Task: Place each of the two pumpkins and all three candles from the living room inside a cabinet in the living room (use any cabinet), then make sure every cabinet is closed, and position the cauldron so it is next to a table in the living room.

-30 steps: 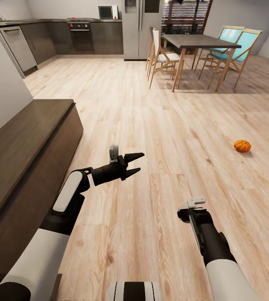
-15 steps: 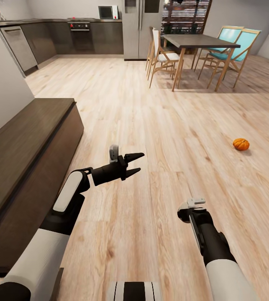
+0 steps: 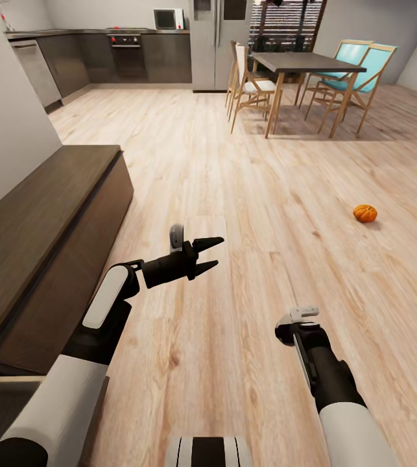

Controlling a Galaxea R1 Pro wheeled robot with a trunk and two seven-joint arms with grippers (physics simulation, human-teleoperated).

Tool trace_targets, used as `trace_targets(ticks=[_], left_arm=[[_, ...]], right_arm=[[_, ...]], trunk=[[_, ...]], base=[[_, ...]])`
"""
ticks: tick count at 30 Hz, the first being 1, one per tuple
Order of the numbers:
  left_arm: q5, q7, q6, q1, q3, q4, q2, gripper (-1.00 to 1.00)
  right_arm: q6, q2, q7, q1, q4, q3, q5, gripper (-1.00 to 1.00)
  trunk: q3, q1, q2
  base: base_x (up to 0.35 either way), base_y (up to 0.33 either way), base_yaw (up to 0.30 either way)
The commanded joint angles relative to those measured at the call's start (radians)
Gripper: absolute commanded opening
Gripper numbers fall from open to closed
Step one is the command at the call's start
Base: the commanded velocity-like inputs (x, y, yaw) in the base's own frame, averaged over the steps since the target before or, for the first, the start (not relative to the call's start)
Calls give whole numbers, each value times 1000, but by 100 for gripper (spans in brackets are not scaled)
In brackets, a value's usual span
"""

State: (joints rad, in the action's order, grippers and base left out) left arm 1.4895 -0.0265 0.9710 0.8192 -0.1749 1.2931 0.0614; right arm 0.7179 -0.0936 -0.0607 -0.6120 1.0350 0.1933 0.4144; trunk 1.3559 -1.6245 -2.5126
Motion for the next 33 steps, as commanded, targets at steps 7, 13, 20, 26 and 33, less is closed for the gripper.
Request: trace_targets(ticks=[7,13,20,26,33], left_arm=[[0,0,0,0,0,0,0,100],[0,0,0,0,0,0,0,100],[0,0,0,0,0,0,0,100],[-4,0,0,0,0,0,1,100],[-2,0,0,0,0,0,2,100]], right_arm=[[0,0,1,0,-1,0,3,-100],[0,0,1,0,-1,0,2,-100],[0,0,1,0,-1,0,1,-100],[0,0,1,0,-1,0,1,-100],[0,0,1,0,-3,0,1,-100]], trunk=[[0,0,0],[0,0,0],[0,0,0],[0,0,0],[0,0,0]], base=[[-184,0,109],[-12,0,203],[-1,-5,19],[0,-155,1],[0,-26,3]])
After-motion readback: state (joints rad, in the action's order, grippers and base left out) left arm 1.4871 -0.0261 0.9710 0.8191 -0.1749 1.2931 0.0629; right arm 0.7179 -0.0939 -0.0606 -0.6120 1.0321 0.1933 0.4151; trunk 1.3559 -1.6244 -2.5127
